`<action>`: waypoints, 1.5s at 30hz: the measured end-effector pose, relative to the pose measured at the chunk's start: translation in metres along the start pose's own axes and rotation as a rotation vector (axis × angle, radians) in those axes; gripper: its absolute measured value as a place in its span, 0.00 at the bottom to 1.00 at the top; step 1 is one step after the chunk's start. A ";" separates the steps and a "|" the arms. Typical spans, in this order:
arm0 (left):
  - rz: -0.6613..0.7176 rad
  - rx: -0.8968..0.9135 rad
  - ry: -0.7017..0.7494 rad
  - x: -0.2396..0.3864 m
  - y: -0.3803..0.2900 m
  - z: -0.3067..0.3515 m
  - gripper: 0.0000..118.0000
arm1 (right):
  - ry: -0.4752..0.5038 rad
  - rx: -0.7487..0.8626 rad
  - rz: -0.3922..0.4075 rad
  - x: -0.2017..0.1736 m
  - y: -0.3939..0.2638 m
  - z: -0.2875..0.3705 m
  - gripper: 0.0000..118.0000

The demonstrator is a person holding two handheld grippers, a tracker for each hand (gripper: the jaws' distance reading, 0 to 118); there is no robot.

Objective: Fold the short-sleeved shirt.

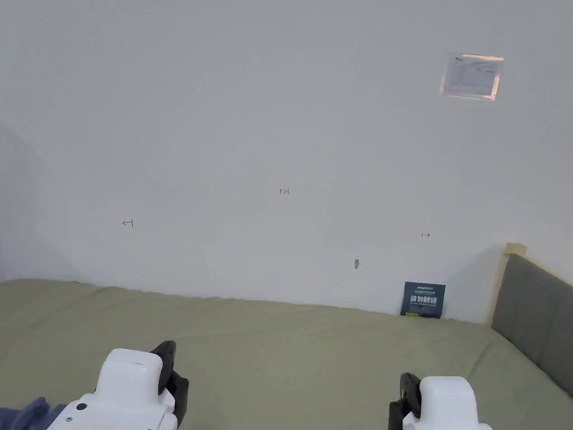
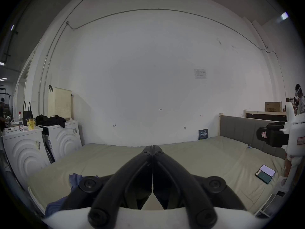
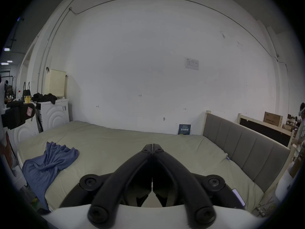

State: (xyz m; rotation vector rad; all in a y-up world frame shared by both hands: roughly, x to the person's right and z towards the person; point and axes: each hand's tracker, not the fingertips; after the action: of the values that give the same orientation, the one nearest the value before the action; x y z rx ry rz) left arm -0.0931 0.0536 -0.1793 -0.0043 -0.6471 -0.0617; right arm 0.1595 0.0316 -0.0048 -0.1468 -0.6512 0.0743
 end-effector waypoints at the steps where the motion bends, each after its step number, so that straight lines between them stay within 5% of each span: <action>1: -0.009 0.005 0.011 -0.002 0.001 0.000 0.00 | -0.004 0.003 0.012 -0.004 -0.001 0.001 0.00; 6: -0.026 -0.020 0.120 -0.040 -0.005 0.017 0.00 | 0.124 0.000 0.039 -0.037 0.009 0.003 0.00; 11: -0.007 -0.120 0.308 -0.117 -0.027 0.060 0.00 | 0.427 -0.055 0.025 -0.129 0.003 0.007 0.00; 15: 0.018 -0.252 0.357 -0.173 -0.053 0.080 0.00 | 0.553 -0.084 0.048 -0.181 -0.014 0.015 0.00; 20: 0.136 -0.734 0.261 -0.232 -0.112 0.033 0.00 | 0.591 -0.152 0.100 -0.208 -0.049 0.007 0.00; 26: 0.145 -0.850 0.193 -0.244 -0.189 -0.065 0.00 | 0.547 -0.277 0.106 -0.198 -0.087 -0.036 0.00; 27: 0.134 -0.850 0.192 -0.242 -0.197 -0.083 0.14 | 0.542 -0.282 0.113 -0.196 -0.092 -0.044 0.00; 29: 0.116 -0.843 0.180 -0.252 -0.219 -0.112 1.00 | 0.518 -0.309 0.125 -0.192 -0.099 -0.059 0.00; 37: 0.059 -0.900 0.183 -0.261 -0.281 -0.242 0.95 | 0.450 -0.384 0.139 -0.182 -0.127 -0.114 0.00; 39: 0.044 -0.933 0.184 -0.263 -0.293 -0.261 0.74 | 0.453 -0.417 0.142 -0.180 -0.135 -0.122 0.00; 41: 0.017 -1.017 0.190 -0.261 -0.302 -0.259 0.33 | 0.453 -0.448 0.138 -0.175 -0.141 -0.126 0.00; 43: 0.147 -0.951 0.178 -0.272 -0.296 -0.252 0.05 | 0.436 -0.455 0.145 -0.169 -0.146 -0.125 0.00; 45: 0.165 -0.913 0.251 -0.273 -0.287 -0.241 0.05 | 0.417 -0.464 0.128 -0.161 -0.147 -0.123 0.00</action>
State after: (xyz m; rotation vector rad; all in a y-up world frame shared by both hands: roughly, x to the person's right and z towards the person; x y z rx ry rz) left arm -0.1818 -0.2233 -0.5406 -0.9162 -0.3205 -0.1904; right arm 0.1096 -0.1460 -0.1740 -0.6343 -0.2314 0.0132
